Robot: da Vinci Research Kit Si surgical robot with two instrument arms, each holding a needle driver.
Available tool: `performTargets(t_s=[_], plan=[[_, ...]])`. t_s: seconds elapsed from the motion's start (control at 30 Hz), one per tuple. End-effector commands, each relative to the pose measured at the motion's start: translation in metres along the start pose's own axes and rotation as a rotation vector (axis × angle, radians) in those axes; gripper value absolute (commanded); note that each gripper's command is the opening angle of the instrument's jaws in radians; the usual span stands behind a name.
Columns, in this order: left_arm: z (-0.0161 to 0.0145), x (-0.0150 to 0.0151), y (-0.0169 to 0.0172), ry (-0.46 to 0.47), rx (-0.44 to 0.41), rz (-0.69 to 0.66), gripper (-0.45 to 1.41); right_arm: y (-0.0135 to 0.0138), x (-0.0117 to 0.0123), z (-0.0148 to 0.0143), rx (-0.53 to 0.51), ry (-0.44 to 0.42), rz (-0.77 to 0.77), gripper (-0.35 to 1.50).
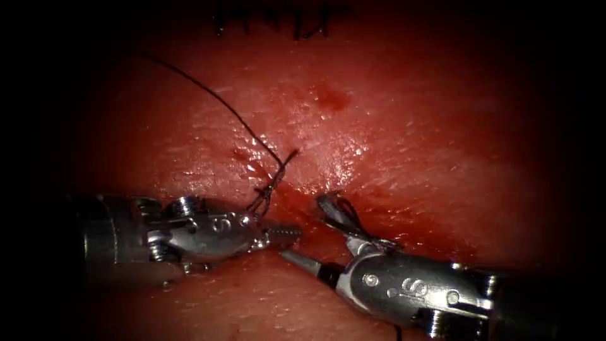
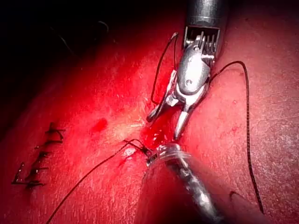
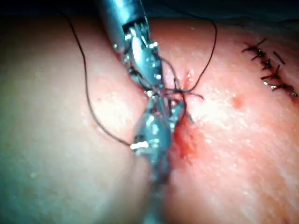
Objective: Wound Closure
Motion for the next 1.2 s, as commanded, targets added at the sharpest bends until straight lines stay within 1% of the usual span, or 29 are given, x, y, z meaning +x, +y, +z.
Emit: performTargets(t_s=[0.03,0.07,0.2,0.37,0.5,0.53,0.57,0.6,0.63,0.73,0.77,0.8,0.83,0.9,0.93,1.03,1.13,1.2], plan=[[0.0008,0.0000,0.0001,0.000,-0.002,0.000,-0.17,-0.0005,-0.0003,0.0005,0.014,0.016,0.003,1.46],[0.0008,0.0000,0.0001,0.000,-0.002,0.000,-0.17,-0.0005,-0.0003,0.0005,0.014,0.016,0.003,1.46],[0.0007,0.0001,0.0001,0.000,0.000,0.000,-0.17,0.0001,0.0010,-0.0004,0.031,0.050,0.021,1.46],[-0.0005,0.0014,-0.0003,0.007,0.027,-0.004,-0.17,0.0017,0.0030,-0.0031,0.029,0.073,0.045,1.48],[-0.0017,0.0025,0.0001,0.030,0.033,0.010,-0.17,0.0033,0.0037,-0.0055,0.000,0.047,0.058,1.48],[-0.0019,0.0029,0.0006,0.030,0.034,0.015,-0.18,0.0040,0.0035,-0.0066,-0.006,0.022,0.058,1.48],[-0.0019,0.0029,0.0006,0.030,0.034,0.015,-0.18,0.0040,0.0035,-0.0066,-0.006,0.022,0.058,1.48],[-0.0018,0.0032,0.0010,0.033,0.036,0.022,-0.18,0.0043,0.0030,-0.0075,0.010,-0.032,0.052,1.48],[-0.0018,0.0032,0.0010,0.033,0.036,0.022,-0.18,0.0043,0.0030,-0.0075,0.010,-0.032,0.052,1.48],[-0.0017,0.0033,0.0011,0.036,0.038,0.027,-0.18,0.0042,0.0026,-0.0088,0.030,-0.092,0.025,1.48],[-0.0017,0.0033,0.0011,0.036,0.038,0.027,-0.18,0.0040,0.0026,-0.0094,0.064,-0.096,0.026,1.48],[-0.0018,0.0032,0.0008,0.036,0.036,0.029,-0.18,0.0039,0.0028,-0.0110,0.124,-0.105,0.026,1.43],[-0.0018,0.0032,0.0008,0.036,0.036,0.029,-0.18,0.0039,0.0028,-0.0110,0.124,-0.105,0.026,1.43],[-0.0019,0.0031,0.0006,0.036,0.035,0.031,-0.18,0.0045,0.0033,-0.0124,0.161,-0.106,0.031,1.40],[-0.0019,0.0030,0.0005,0.036,0.034,0.031,-0.18,0.0050,0.0036,-0.0131,0.172,-0.111,0.033,1.38],[-0.0019,0.0029,0.0004,0.036,0.035,0.032,-0.18,0.0075,0.0047,-0.0150,0.201,-0.109,0.013,1.21],[-0.0018,0.0029,0.0005,0.036,0.036,0.032,-0.18,0.0105,0.0053,-0.0162,0.230,-0.114,0.019,1.19],[-0.0018,0.0028,0.0005,0.036,0.037,0.032,-0.18,0.0136,0.0053,-0.0173,0.244,-0.098,0.029,1.21]])
